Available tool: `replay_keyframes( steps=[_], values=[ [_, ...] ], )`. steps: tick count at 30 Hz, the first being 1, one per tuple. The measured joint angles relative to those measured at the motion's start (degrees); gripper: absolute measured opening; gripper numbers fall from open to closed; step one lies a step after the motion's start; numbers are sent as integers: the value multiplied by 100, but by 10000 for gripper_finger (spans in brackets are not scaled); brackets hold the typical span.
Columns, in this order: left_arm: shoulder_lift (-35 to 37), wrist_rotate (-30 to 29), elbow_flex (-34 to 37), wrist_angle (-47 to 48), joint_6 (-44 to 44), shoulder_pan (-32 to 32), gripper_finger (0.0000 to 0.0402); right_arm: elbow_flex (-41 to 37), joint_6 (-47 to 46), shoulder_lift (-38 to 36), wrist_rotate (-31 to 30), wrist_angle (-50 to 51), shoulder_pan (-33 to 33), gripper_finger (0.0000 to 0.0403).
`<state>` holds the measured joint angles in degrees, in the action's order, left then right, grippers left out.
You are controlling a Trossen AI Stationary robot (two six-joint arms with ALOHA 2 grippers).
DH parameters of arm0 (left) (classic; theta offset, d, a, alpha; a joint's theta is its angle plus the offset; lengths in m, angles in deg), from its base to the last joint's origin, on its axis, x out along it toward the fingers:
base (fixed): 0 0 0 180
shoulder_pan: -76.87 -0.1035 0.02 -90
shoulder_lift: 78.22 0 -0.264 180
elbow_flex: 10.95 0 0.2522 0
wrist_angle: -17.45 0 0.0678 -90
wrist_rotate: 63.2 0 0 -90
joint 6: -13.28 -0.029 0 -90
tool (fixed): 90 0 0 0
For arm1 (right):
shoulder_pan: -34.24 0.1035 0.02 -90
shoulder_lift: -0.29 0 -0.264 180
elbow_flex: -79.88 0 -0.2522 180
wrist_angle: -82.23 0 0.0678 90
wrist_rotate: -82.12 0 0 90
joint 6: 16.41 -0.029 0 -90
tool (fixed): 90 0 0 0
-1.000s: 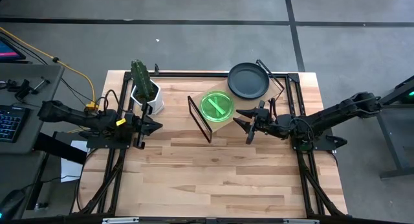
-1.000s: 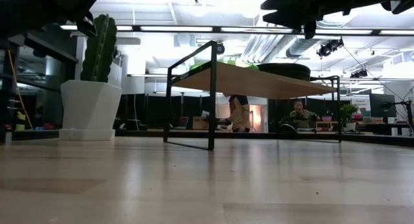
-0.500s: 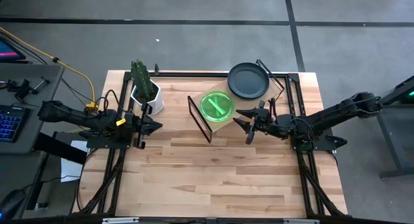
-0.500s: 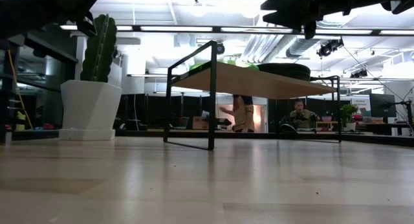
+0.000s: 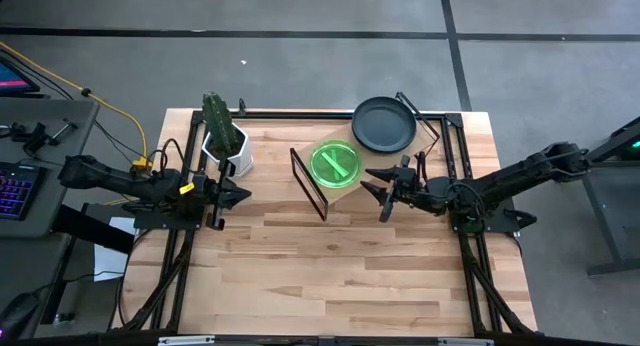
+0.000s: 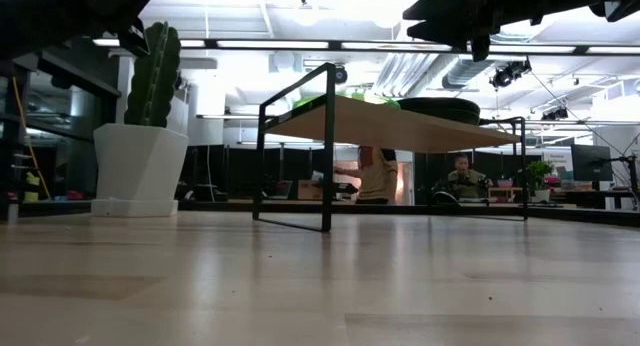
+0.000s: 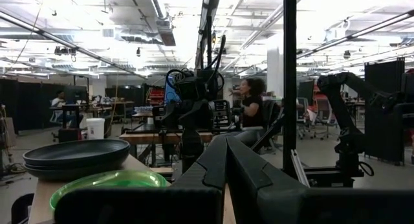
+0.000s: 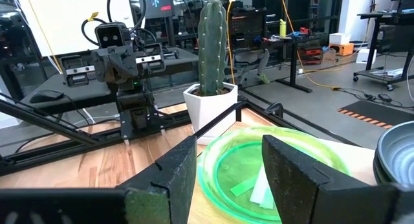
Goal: Place and stack plates onto a shelf
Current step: Return to Home Position
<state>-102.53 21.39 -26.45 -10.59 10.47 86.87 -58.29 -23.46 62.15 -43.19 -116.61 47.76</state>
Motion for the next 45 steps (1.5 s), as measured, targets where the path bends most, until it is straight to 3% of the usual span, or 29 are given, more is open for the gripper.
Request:
replay_keyframes(
  steps=[31, 45],
  values=[
    [68, -116, 0, 87, 14, 0, 0, 3, -46, -507, -93, 619, 14, 163],
    [2117, -264, -2, 2652, 258, -146, 0, 2, -131, -507, -90, 759, 238, 163]
  ],
)
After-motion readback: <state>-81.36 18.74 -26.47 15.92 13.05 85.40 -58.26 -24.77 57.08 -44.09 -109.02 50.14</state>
